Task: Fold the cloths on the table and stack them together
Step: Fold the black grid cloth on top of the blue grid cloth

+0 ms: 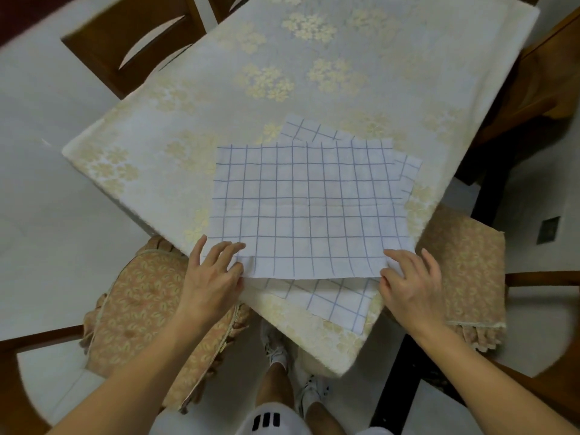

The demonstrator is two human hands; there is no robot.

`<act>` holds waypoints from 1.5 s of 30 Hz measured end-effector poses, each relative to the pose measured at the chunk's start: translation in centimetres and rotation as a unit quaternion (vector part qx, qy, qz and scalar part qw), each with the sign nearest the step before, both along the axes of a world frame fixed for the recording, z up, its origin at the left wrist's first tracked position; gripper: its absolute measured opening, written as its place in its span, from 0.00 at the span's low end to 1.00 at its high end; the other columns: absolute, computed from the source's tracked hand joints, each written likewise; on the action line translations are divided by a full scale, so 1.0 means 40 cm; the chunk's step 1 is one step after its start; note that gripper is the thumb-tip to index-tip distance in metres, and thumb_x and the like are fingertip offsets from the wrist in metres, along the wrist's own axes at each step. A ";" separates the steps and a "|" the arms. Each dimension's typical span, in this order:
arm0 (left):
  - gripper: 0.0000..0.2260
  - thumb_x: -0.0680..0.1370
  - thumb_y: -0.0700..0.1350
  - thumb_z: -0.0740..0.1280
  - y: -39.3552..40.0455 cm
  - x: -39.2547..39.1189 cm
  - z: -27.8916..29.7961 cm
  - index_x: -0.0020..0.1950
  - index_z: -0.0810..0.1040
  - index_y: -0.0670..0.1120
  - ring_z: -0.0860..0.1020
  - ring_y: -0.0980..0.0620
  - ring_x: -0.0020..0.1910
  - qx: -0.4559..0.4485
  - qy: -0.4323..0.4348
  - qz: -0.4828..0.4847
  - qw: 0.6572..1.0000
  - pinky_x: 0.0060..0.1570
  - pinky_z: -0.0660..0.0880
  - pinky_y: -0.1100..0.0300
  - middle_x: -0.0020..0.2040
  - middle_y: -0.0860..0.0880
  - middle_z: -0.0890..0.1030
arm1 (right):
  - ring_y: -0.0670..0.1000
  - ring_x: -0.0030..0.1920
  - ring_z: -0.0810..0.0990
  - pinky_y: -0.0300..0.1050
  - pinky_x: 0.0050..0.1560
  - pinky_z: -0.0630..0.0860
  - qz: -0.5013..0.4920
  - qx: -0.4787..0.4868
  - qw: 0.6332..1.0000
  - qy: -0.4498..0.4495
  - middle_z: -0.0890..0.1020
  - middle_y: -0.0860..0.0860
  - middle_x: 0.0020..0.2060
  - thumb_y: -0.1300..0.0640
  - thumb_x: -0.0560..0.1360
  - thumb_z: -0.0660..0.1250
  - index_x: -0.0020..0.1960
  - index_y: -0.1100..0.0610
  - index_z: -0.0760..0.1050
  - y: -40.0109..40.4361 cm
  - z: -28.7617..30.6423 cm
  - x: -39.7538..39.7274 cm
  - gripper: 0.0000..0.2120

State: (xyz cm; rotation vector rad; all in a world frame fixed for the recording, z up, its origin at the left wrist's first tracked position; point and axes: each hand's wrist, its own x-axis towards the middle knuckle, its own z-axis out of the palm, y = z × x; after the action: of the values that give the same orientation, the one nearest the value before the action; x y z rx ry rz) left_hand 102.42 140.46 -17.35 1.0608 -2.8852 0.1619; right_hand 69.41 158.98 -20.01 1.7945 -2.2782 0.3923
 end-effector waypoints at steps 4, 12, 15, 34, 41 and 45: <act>0.05 0.67 0.42 0.77 0.052 0.014 0.074 0.36 0.82 0.44 0.77 0.41 0.65 0.004 -0.005 0.008 1.000 0.69 0.61 0.31 0.65 0.42 0.79 | 0.59 0.59 0.80 0.68 0.70 0.64 -0.005 -0.016 1.000 -0.013 0.81 0.57 0.58 0.64 0.70 0.73 0.40 0.59 0.80 0.036 0.071 0.018 0.03; 0.14 0.76 0.48 0.61 0.184 0.056 0.195 0.35 0.81 0.45 0.77 0.40 0.64 -0.022 0.074 0.065 0.995 0.70 0.61 0.32 0.64 0.42 0.80 | 0.61 0.61 0.78 0.70 0.71 0.62 -0.043 -0.049 0.997 -0.034 0.79 0.59 0.61 0.63 0.72 0.73 0.45 0.60 0.82 0.144 0.168 0.057 0.03; 0.16 0.77 0.49 0.60 0.233 0.059 0.228 0.35 0.81 0.45 0.76 0.41 0.64 -0.031 0.088 0.083 0.992 0.71 0.60 0.32 0.64 0.42 0.79 | 0.61 0.61 0.78 0.71 0.70 0.62 -0.048 -0.060 0.996 -0.041 0.79 0.60 0.61 0.63 0.73 0.72 0.46 0.60 0.82 0.170 0.198 0.065 0.03; 0.06 0.67 0.41 0.77 -0.059 -0.051 0.250 0.33 0.82 0.45 0.77 0.43 0.63 -0.026 0.015 0.112 0.993 0.71 0.60 0.34 0.63 0.45 0.81 | 0.58 0.63 0.76 0.66 0.72 0.61 -0.026 -0.016 0.999 -0.017 0.79 0.58 0.62 0.61 0.72 0.76 0.43 0.57 0.81 -0.185 0.259 -0.066 0.04; 0.06 0.64 0.40 0.79 -0.237 -0.086 0.155 0.31 0.82 0.45 0.79 0.43 0.58 0.016 -0.003 0.082 0.996 0.67 0.66 0.33 0.58 0.46 0.83 | 0.60 0.62 0.77 0.65 0.71 0.64 -0.025 0.068 0.997 -0.008 0.78 0.60 0.62 0.62 0.71 0.77 0.40 0.58 0.79 -0.351 0.184 -0.098 0.06; 0.06 0.63 0.41 0.79 -0.305 -0.097 0.088 0.32 0.83 0.46 0.80 0.43 0.57 0.042 -0.024 0.069 0.996 0.67 0.67 0.34 0.58 0.47 0.83 | 0.61 0.60 0.78 0.66 0.69 0.65 -0.025 0.121 0.992 -0.006 0.79 0.60 0.62 0.65 0.68 0.78 0.39 0.58 0.79 -0.413 0.122 -0.109 0.09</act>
State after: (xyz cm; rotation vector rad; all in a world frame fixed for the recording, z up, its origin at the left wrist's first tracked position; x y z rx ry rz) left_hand 98.52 128.27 -13.85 1.2891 -2.8835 0.0728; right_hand 65.03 142.47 -15.13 1.8400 -2.4646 0.1219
